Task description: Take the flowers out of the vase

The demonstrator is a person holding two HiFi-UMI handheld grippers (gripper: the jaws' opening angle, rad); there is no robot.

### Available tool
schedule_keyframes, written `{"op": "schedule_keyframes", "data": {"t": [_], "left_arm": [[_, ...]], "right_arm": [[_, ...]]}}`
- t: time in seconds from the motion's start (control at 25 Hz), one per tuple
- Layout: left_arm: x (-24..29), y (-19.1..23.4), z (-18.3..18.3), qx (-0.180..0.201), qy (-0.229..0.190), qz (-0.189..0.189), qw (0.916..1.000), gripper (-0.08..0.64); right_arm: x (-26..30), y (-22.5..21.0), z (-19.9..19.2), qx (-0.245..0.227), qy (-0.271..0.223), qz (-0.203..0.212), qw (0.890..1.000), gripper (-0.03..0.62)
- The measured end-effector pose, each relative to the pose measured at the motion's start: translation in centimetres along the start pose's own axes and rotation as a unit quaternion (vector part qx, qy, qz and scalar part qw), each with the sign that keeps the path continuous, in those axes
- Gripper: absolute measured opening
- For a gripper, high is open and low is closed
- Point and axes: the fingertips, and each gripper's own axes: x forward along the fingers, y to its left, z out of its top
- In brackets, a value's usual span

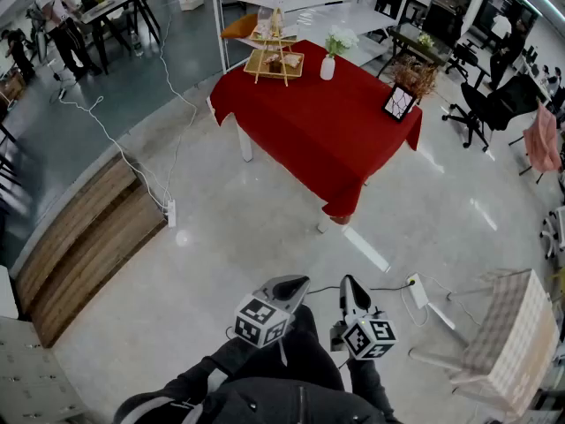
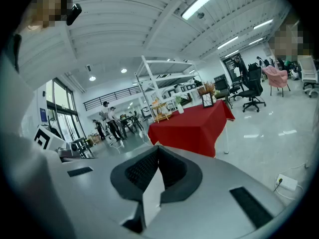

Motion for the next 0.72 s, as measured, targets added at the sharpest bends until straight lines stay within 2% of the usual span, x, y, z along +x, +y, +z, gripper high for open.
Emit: {"op": "schedule_keyframes", "data": {"t": [0.36, 0.56, 0.72], "left_arm": [[-2.7, -9.9, -4.7, -0.014, -0.040, 0.047, 0.9980, 0.009], [-2.0, -16.2, -6.1, -0.008, -0.063, 0.053, 0.9966, 0.009], [-1.7, -19.6, -7.1, -0.009, -0.072, 0.059, 0.9956, 0.009]], "right_arm": [[-10.9, 0.7, -2.4, -0.022, -0.002, 0.049, 0.999, 0.011], [-16.1, -0.4, -2.4, -0.020, -0.007, 0.085, 0.996, 0.012], [-19.0, -1.6, -2.3, -0.015, -0.015, 0.090, 0.996, 0.012]]}}
